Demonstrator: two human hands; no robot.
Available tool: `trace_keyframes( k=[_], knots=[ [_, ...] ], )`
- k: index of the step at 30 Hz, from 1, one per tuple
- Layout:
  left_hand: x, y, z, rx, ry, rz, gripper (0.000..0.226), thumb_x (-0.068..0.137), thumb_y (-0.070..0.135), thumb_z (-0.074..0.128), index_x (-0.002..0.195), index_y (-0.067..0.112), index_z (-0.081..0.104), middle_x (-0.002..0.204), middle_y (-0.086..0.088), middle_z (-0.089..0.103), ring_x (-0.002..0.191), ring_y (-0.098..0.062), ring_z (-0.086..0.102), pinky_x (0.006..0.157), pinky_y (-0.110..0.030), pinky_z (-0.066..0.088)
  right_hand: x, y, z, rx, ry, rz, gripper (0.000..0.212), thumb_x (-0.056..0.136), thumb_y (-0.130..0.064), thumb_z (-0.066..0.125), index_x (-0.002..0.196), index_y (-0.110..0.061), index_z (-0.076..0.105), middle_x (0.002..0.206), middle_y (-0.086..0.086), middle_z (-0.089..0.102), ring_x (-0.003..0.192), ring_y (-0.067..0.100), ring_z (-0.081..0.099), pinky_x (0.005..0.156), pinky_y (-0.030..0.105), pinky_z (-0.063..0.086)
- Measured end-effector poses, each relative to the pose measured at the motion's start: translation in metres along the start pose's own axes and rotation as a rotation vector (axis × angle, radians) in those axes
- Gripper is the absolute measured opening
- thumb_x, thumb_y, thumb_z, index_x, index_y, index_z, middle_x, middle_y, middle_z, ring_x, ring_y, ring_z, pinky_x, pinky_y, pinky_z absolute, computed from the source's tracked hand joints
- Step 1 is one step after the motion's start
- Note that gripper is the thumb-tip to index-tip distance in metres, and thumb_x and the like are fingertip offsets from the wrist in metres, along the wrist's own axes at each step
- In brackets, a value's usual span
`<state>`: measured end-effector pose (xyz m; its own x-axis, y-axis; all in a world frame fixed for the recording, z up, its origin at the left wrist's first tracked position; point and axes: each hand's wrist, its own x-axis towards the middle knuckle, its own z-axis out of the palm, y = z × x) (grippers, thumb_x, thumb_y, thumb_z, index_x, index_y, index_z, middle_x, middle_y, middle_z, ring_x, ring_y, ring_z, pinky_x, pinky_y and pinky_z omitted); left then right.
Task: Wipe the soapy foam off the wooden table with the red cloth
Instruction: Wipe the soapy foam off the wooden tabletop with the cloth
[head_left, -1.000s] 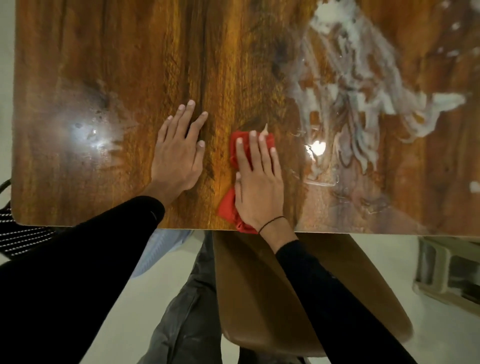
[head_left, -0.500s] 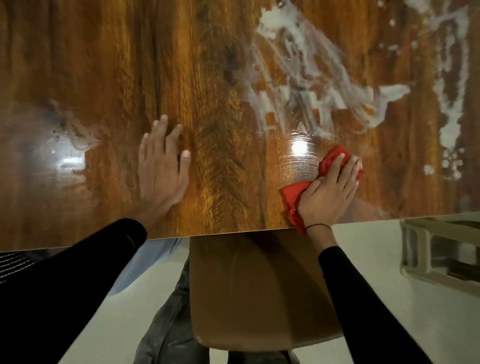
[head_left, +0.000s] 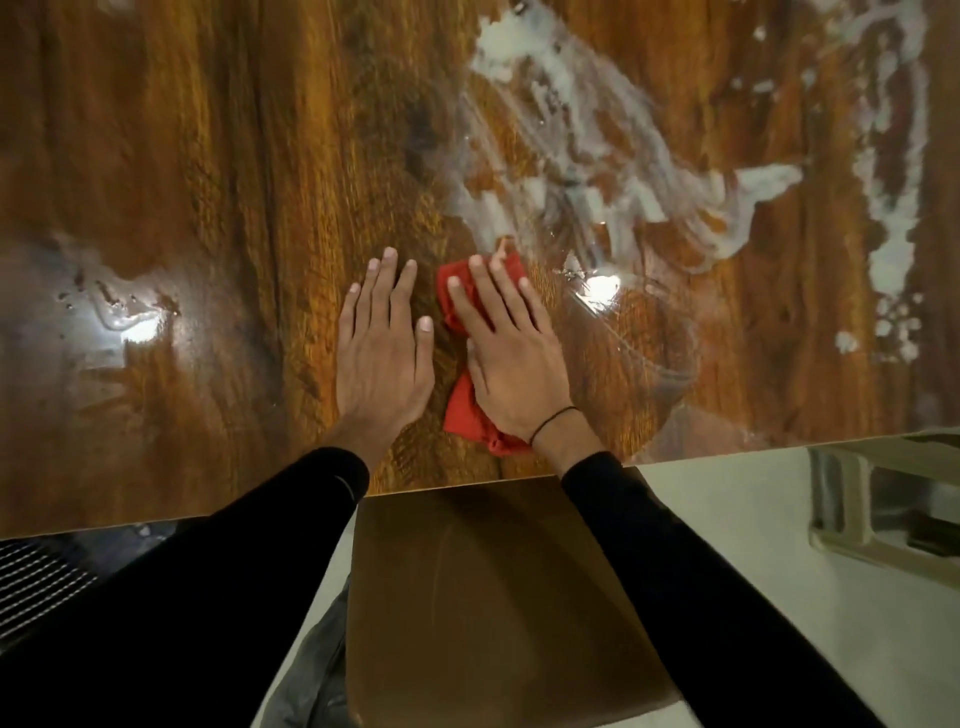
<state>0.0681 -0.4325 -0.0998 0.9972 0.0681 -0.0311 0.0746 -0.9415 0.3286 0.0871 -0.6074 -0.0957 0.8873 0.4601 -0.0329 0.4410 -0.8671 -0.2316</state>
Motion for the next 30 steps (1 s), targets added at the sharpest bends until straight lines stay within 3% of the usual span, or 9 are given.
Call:
trace_keyframes(
  k=[3,6,10,14,16,18,21,27,30],
  knots=[
    [0.001,0.002,-0.001,0.002,-0.012,-0.014,0.061,0.118,0.033,0.030,0.174,0.010,0.026,0.184,-0.010,0.019,0.172,-0.025,0.015,0.140,-0.045,0.009,-0.002,0.037,-0.009,-0.084,-0.117,-0.342,0.075,0.110,-0.031,0.043,0.180,-0.021,0.018,0.188,0.011,0.010,0.175,0.030,0.006,0.141,0.054,0.013],
    [0.002,0.002,-0.001,0.008,-0.021,-0.020,0.062,0.117,0.036,0.031,0.174,0.010,0.027,0.184,-0.010,0.018,0.172,-0.025,0.014,0.140,-0.046,0.009,0.002,0.080,-0.020,-0.120,-0.181,-0.404,0.080,0.106,-0.030,0.043,0.180,-0.026,0.016,0.189,0.008,0.006,0.175,0.028,0.003,0.142,0.051,0.006],
    [0.001,-0.001,0.001,-0.001,-0.012,-0.069,0.072,0.116,0.048,0.037,0.175,0.010,0.022,0.186,-0.011,0.010,0.173,-0.027,0.008,0.140,-0.043,0.004,0.006,0.117,-0.036,-0.011,-0.046,0.099,0.075,0.108,-0.025,0.039,0.180,-0.025,0.019,0.188,0.007,0.011,0.175,0.028,0.007,0.141,0.043,-0.004],
    [0.000,-0.002,0.004,0.033,-0.021,-0.099,0.087,0.110,0.062,0.043,0.176,0.011,0.019,0.186,-0.011,0.008,0.173,-0.028,0.006,0.140,-0.049,0.006,-0.007,0.095,-0.034,-0.007,0.108,0.634,0.075,0.107,-0.021,0.039,0.179,-0.015,0.021,0.187,0.013,0.013,0.175,0.032,0.008,0.142,0.053,0.005],
    [0.000,-0.003,0.004,0.035,-0.028,-0.103,0.092,0.106,0.064,0.045,0.176,0.011,0.018,0.186,-0.012,0.008,0.173,-0.029,0.006,0.140,-0.049,0.007,-0.017,0.069,-0.029,0.020,0.151,0.802,0.074,0.107,-0.025,0.037,0.179,-0.012,0.020,0.187,0.015,0.012,0.175,0.034,0.007,0.141,0.058,0.010],
    [0.001,-0.003,0.005,0.042,-0.042,-0.103,0.098,0.101,0.064,0.049,0.176,0.011,0.017,0.186,-0.012,0.008,0.173,-0.029,0.006,0.140,-0.050,0.007,-0.025,0.043,-0.023,0.039,0.144,0.818,0.073,0.109,-0.030,0.031,0.179,-0.012,0.018,0.187,0.016,0.009,0.175,0.034,0.005,0.140,0.059,0.013],
    [0.002,-0.005,0.006,0.073,-0.064,-0.092,0.108,0.090,0.063,0.052,0.176,0.011,0.014,0.185,-0.012,0.007,0.173,-0.030,0.006,0.140,-0.051,0.007,-0.027,0.023,-0.015,0.024,0.041,0.540,0.070,0.112,-0.031,0.029,0.179,-0.015,0.017,0.188,0.013,0.008,0.175,0.033,0.005,0.142,0.056,0.008],
    [0.002,-0.005,0.008,0.065,-0.047,-0.082,0.111,0.084,0.060,0.054,0.176,0.008,0.018,0.185,-0.013,0.008,0.173,-0.029,0.006,0.140,-0.050,0.007,0.046,0.040,-0.019,-0.073,-0.131,-0.350,0.068,0.114,-0.032,0.032,0.179,-0.019,0.021,0.188,0.011,0.013,0.175,0.031,0.009,0.140,0.055,0.016],
    [0.002,-0.006,0.007,0.060,-0.043,-0.075,0.112,0.084,0.059,0.057,0.175,0.007,0.018,0.185,-0.014,0.010,0.173,-0.030,0.008,0.140,-0.052,0.009,0.094,0.044,-0.022,-0.105,-0.137,-0.432,0.068,0.113,-0.032,0.033,0.179,-0.021,0.022,0.187,0.010,0.015,0.174,0.031,0.012,0.141,0.053,0.013]
  ],
)
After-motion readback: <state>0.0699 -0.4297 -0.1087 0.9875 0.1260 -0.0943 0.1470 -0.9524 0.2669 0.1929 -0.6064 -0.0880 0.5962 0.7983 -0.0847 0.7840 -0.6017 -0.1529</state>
